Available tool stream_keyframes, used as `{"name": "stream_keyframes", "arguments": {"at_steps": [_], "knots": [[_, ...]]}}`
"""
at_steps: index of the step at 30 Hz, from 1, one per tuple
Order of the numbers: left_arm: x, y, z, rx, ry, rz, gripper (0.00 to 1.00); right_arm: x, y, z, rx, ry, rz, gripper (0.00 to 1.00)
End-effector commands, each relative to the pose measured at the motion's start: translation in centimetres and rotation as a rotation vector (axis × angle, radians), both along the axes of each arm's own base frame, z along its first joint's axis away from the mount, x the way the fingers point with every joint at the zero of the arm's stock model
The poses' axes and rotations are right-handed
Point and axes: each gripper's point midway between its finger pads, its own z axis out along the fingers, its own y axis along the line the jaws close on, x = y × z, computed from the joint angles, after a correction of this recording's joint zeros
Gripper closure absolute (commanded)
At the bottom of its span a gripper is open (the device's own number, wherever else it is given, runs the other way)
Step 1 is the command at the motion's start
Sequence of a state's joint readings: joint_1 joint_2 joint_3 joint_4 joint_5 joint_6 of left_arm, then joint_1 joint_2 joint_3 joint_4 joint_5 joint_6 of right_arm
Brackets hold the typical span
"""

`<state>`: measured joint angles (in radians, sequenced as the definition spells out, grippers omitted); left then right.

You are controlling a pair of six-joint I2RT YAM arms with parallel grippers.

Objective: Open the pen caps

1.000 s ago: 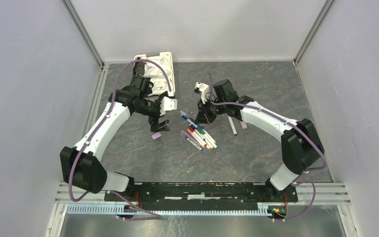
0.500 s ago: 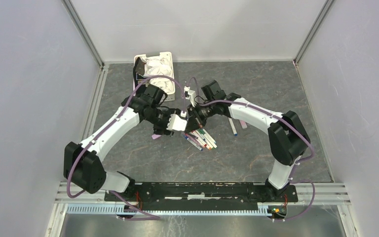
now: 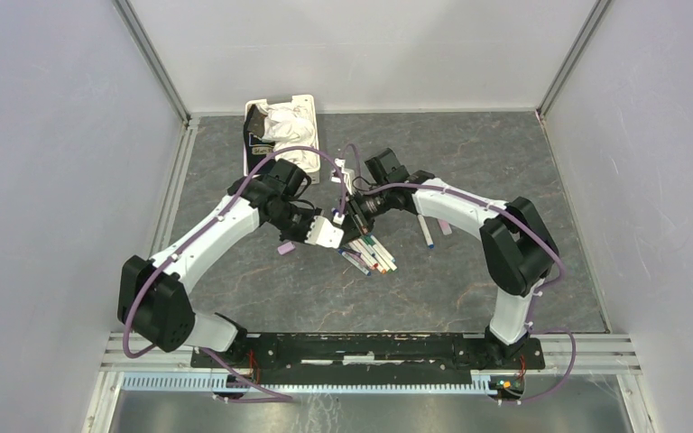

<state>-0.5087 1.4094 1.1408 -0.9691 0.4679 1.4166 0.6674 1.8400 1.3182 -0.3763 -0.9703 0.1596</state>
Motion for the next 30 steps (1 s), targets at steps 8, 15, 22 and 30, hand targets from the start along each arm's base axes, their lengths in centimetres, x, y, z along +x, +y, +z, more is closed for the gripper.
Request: {"name": "stream_keyframes", "arguments": {"at_steps": [8,15,22,30], "knots": [[-0.6,-0.7,1.0,-0.010,-0.004,-0.052,0.98,0.3,3.2,1.1,0.126,0.032,0.030,0.67],[0.8,0.1,1.8,0.034,-0.069,-0.029,0.98,-0.3,3.0,0.6,0.123,0.048,0.036,0.71],[1.0,0.5,1.5,0.051,-0.062,-0.020,0.98,0.0,3.0,0.8,0.114,0.026,0.016,1.00],[5.7,6.6,2.0,0.150,-0.154,0.098,0.98,-1.3,-2.8,-3.1,-0.024,0.019,-0.042,1.00]]}}
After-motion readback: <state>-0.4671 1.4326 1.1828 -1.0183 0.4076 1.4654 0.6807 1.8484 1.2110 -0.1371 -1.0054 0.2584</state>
